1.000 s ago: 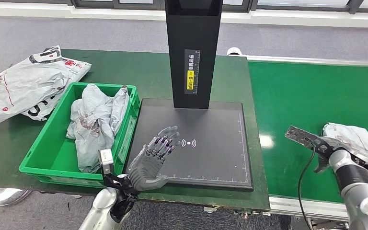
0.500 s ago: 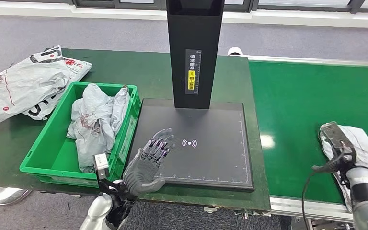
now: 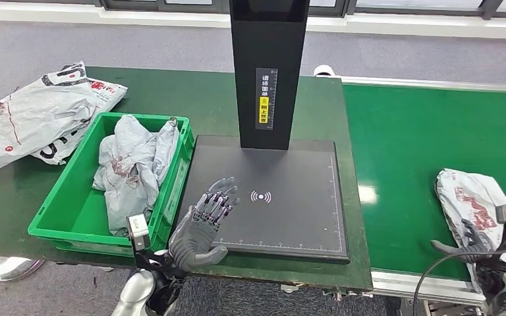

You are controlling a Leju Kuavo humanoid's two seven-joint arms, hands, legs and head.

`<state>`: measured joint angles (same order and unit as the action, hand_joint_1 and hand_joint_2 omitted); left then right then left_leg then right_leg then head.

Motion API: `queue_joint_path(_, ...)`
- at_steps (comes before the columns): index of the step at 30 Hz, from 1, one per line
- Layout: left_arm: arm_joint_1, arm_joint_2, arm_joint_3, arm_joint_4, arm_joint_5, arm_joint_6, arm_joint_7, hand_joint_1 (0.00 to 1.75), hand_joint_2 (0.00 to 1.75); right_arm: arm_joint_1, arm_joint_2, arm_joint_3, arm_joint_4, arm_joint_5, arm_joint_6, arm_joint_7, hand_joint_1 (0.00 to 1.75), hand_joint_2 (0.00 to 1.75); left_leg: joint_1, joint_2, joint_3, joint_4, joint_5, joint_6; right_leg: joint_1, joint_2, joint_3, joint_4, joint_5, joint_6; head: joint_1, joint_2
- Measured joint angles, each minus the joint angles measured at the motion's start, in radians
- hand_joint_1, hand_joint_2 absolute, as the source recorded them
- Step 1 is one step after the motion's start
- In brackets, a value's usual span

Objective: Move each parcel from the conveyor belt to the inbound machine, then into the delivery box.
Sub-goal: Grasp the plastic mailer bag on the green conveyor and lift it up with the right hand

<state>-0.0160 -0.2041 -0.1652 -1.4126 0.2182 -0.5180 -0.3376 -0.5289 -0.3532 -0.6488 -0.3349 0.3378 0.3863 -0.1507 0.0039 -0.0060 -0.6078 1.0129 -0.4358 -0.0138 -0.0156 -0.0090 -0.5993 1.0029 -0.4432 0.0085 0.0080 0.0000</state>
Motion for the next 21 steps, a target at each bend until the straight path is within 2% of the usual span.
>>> queue_joint_path(9, 0.0, 0.0, 0.0, 0.011, 0.002, -0.001, -0.006, 0.0, 1.75, 0.008, 0.001, -0.01, 0.0, 0.041, -0.002, 0.001, 0.0, 1.75, 0.0, 0.0, 0.0, 0.0, 0.0, 0.0, 0.0, 0.0, 0.0, 0.0, 0.0, 0.0, 0.0, 0.0)
queue_joint_path(21, 0.002, -0.006, 0.022, 0.012, 0.012, 0.004, 0.003, 0.0, 1.75, -0.017, 0.011, 0.02, -0.076, 0.109, -0.065, -0.11, 0.0, 1.75, 0.0, 0.0, 0.0, 0.0, 0.0, 0.0, 0.0, 0.0, 0.001, 0.0, 0.0, 0.0, 0.0, 0.0)
